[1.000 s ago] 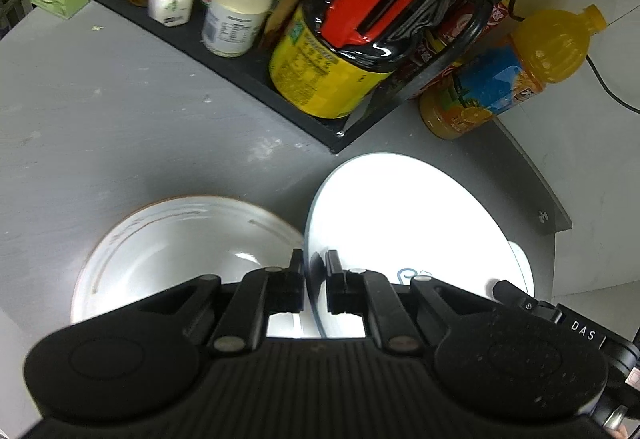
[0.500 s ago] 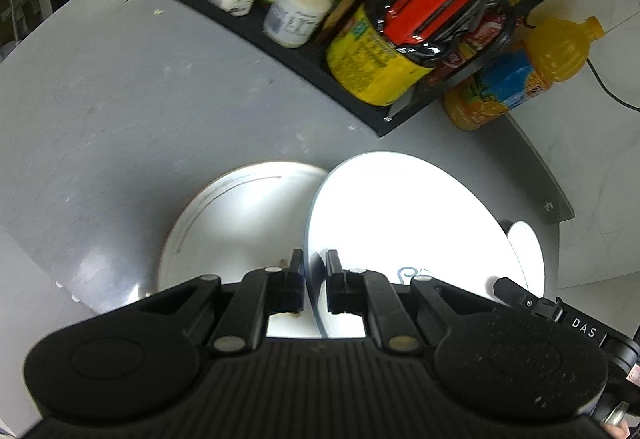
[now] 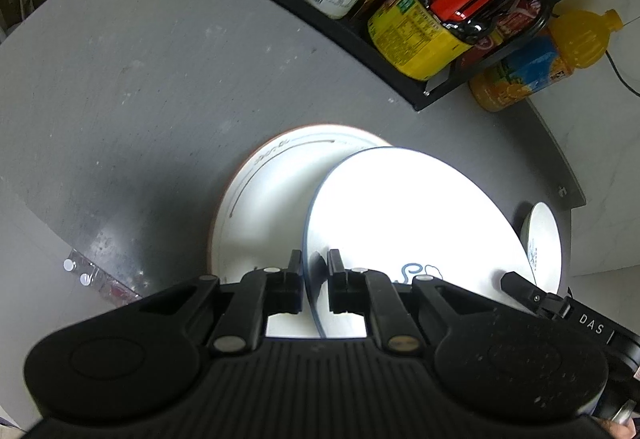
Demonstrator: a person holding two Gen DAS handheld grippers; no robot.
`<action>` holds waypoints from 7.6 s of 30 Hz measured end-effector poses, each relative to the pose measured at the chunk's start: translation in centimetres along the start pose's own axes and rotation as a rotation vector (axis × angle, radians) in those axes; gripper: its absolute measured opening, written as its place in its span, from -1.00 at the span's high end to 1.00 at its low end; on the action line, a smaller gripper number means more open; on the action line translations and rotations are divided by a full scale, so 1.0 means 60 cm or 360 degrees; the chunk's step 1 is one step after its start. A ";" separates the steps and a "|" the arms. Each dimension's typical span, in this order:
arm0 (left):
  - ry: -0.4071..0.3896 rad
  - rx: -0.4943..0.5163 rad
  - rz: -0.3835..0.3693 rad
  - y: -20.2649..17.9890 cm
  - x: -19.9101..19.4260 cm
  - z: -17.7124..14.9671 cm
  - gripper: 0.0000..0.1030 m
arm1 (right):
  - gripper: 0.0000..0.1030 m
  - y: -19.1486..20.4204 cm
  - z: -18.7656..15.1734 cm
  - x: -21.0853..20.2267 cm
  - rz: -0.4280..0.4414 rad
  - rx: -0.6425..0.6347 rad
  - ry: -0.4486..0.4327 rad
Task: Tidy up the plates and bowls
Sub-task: 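Lower the 'Sweet' plate onto the flower-pattern plate and open both tools, then move both tools over to the 'BAKERY' plate, then close both tools on the 'BAKERY' plate rim, then lift the 'BAKERY' plate with both tools and carry it to the plate stack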
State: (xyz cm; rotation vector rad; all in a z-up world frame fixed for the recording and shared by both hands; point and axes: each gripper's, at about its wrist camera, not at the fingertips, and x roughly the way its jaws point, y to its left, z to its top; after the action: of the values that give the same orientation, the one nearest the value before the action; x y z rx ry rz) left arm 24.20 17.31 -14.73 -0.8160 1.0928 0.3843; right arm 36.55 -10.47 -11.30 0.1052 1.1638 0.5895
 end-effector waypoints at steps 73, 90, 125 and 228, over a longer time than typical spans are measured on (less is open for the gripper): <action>0.0015 0.0082 0.0278 0.051 0.035 0.045 0.02 | 0.76 0.031 -0.041 0.085 -0.0116 0.0036 0.0024; 0.0014 0.0177 0.0277 0.030 -0.006 0.034 -0.11 | -0.03 0.068 -0.031 0.028 -0.0161 -0.0044 0.0003; -0.0019 0.0797 0.0010 -0.211 -0.065 -0.066 -0.99 | -0.88 -0.013 -0.060 -0.185 -0.0364 0.0041 -0.0406; 0.0254 0.0347 -0.0214 -0.516 0.289 -0.015 0.79 | 0.83 -0.444 0.202 -0.077 -0.0170 0.0205 0.0032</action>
State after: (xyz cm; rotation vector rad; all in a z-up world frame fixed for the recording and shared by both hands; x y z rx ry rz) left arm 51.08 -5.57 -18.31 -0.7298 1.1970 0.0853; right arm 56.26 -32.58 -12.48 0.1465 1.2191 0.4218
